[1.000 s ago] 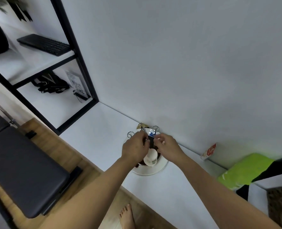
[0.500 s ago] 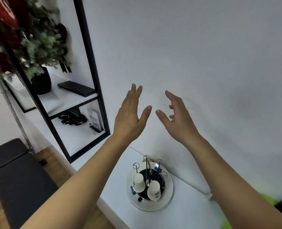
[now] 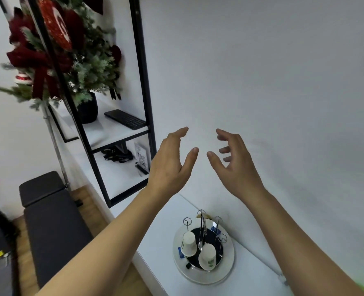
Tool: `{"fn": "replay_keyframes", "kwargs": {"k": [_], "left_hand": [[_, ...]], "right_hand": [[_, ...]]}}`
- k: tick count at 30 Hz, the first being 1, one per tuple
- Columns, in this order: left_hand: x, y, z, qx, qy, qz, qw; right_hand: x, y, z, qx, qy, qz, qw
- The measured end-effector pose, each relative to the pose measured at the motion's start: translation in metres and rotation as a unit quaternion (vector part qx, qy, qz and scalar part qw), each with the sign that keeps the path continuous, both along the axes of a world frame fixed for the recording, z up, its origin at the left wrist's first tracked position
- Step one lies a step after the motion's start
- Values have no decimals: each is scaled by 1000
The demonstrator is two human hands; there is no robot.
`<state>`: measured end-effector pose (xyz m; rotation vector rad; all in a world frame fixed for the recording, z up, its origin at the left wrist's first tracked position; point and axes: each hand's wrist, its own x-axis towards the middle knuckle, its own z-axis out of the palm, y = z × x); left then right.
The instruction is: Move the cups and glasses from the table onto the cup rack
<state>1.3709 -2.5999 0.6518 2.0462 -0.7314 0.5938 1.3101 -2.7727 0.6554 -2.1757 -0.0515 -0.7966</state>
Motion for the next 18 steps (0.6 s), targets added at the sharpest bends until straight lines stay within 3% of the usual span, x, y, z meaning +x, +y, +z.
{"fn": "replay_keyframes", "kwargs": {"k": [10,18], "left_hand": [[-43,133,12,-3,-11,146,989],[-227,342,10,3,6,404,915]], "right_hand": [[10,126,8,31,-31,165,985],[-84,350,5,28,-22,411,911]]}}
